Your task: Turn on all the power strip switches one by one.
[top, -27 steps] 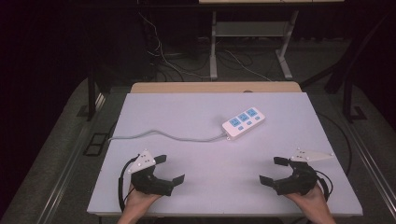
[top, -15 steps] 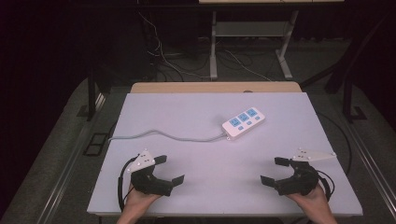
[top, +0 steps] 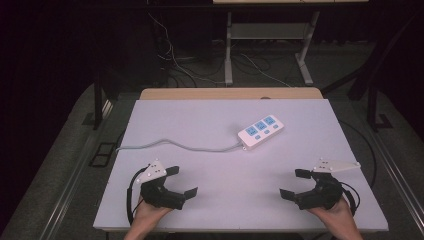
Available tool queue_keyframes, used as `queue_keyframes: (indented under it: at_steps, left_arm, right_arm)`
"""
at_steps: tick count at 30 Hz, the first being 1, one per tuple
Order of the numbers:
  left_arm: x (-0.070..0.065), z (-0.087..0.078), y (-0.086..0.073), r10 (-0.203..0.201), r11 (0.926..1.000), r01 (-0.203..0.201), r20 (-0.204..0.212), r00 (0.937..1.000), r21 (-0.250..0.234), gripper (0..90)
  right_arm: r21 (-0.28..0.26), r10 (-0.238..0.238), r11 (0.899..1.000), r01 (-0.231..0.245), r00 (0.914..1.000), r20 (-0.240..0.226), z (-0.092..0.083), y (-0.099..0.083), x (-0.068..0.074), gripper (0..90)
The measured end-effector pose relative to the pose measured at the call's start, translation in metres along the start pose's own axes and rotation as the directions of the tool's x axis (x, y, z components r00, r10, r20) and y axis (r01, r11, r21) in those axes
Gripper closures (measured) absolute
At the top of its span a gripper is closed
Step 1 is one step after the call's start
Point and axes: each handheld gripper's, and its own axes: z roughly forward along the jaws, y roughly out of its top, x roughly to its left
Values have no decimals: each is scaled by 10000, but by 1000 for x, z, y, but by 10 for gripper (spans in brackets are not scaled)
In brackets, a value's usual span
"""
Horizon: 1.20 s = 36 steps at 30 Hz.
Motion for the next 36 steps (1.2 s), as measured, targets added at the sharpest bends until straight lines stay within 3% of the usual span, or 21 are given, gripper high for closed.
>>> queue_keyframes:
  at_steps: [10, 30, 36]
  left_arm:
    - [-4, 1, -1, 10, 10000, -11, 258, 9997, 53, 0]
    - [-6, 3, -3, -22, 9999, 19, 247, 9997, 119, 0]
    - [-5, 2, -3, -79, 9999, 77, 246, 9997, 91, 0]
  right_arm:
    - [53, 90, 9999, -90, 9999, 120, -4, 2, -3, 7]
    - [457, 81, 9989, -87, 9999, 133, -2, 12, -7, 7]
    - [568, -56, 9984, 51, 10000, 80, -2, 23, -8, 7]
